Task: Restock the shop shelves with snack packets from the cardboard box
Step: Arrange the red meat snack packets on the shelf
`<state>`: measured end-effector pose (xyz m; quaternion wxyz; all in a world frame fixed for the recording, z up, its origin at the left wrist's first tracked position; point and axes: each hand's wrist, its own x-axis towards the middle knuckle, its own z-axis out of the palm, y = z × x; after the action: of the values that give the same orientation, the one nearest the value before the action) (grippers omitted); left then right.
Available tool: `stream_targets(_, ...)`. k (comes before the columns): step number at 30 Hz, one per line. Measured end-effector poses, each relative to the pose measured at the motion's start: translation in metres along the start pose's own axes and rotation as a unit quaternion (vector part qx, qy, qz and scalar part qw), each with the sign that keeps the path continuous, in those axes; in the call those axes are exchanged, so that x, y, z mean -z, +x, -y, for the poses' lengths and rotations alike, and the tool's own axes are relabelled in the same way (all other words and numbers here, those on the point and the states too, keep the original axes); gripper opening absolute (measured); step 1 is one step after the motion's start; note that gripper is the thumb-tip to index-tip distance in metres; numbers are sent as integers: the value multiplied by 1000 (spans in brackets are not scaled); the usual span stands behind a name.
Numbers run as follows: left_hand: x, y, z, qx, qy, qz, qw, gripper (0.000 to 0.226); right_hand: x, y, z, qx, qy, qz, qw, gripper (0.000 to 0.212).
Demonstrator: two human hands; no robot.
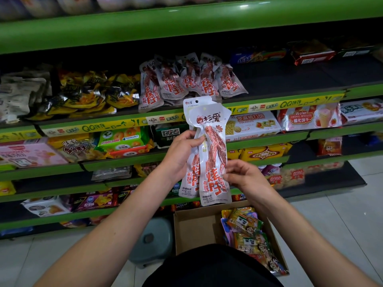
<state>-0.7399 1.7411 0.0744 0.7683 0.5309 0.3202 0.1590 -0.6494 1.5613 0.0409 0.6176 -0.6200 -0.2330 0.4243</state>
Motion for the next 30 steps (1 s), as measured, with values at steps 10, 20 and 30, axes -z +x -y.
stream_targets(10,-6,-2,-19,-93,-2,-52,994,4,-19,-12,17,12,-61,-22,998,26)
stream_targets(20,19,-3,-60,-142,-13,-103,984,7,-62,24,85,55,-72,-32,995,11)
stream_targets(30,63,-14,-76,-80,-78,-133,985,15,-37,127,172,62,-143,-144,977,29)
